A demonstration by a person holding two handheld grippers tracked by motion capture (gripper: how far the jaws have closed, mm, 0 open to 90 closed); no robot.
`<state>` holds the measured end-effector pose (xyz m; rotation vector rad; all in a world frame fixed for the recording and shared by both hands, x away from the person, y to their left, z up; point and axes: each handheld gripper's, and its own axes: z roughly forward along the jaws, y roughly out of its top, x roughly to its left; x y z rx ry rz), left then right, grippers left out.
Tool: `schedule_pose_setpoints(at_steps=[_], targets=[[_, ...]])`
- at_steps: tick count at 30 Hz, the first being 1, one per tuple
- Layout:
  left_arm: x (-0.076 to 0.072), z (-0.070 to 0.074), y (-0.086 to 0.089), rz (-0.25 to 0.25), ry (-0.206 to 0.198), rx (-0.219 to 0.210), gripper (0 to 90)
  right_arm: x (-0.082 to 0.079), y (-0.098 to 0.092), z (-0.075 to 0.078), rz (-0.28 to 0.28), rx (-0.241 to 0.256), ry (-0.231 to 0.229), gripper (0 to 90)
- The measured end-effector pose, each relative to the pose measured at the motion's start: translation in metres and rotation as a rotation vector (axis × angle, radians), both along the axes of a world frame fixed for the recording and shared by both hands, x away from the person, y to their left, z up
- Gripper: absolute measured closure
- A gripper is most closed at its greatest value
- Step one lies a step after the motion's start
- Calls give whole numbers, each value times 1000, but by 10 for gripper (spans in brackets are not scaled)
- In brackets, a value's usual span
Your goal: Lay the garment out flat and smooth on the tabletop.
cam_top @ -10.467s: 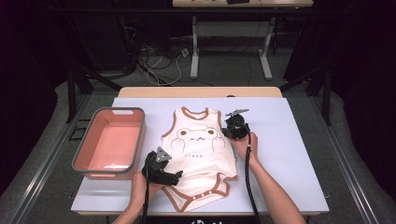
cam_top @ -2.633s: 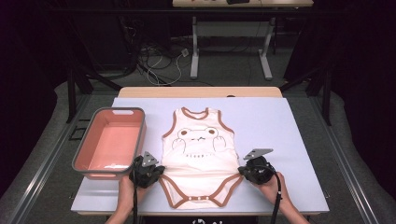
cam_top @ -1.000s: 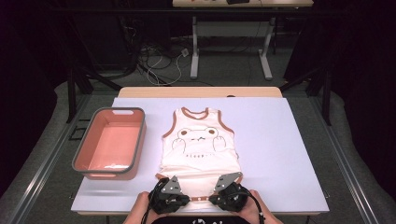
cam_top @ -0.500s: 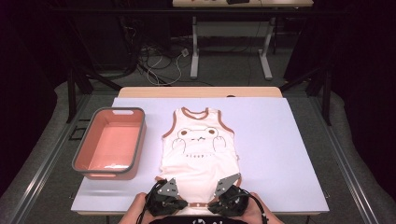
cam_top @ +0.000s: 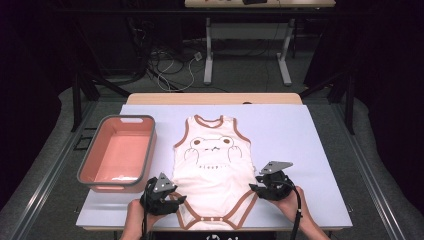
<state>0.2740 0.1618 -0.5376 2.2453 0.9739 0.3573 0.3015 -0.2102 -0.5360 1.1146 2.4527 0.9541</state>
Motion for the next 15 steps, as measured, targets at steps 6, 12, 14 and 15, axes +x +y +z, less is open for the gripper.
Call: schedule_pose_setpoints(at_steps=[6,12,14,15], targets=[[9,-5,11,86,15,39,497,8,-1,-8,-23,13,56,599],[13,-13,10,61,51,43,565,9,1,-13,-14,3,72,746],[13,-13,11,43,59,36,637,9,-1,-14,-16,27,90,811],[13,-13,11,37,66,29,667,10,-3,-14,-20,36,106,832]])
